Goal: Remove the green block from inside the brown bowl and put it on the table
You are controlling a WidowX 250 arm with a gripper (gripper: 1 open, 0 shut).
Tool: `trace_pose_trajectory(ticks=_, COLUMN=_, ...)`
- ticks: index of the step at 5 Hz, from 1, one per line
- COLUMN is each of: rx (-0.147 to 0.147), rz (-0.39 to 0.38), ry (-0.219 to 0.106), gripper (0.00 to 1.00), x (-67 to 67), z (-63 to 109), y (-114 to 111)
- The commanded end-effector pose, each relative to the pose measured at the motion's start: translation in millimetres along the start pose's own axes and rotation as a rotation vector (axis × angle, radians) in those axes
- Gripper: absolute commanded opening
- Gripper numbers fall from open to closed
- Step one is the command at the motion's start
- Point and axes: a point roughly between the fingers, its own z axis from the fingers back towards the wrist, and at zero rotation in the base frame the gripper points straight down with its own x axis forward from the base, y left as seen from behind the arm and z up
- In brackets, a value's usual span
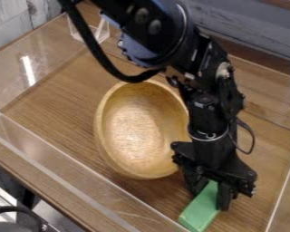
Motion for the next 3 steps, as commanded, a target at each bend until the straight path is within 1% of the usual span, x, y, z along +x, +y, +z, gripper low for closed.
trace_pose_trajectory(ticks=1, rx=-0.01, rz=0.005, ry=-0.031, gripper=0.0, x=7.2, z=13.2, y=-1.7)
trace_pose_trajectory(ticks=3, rx=-0.015, rz=0.016, ry=-0.005, gripper=0.0, x=4.9, z=19.9, y=-3.4)
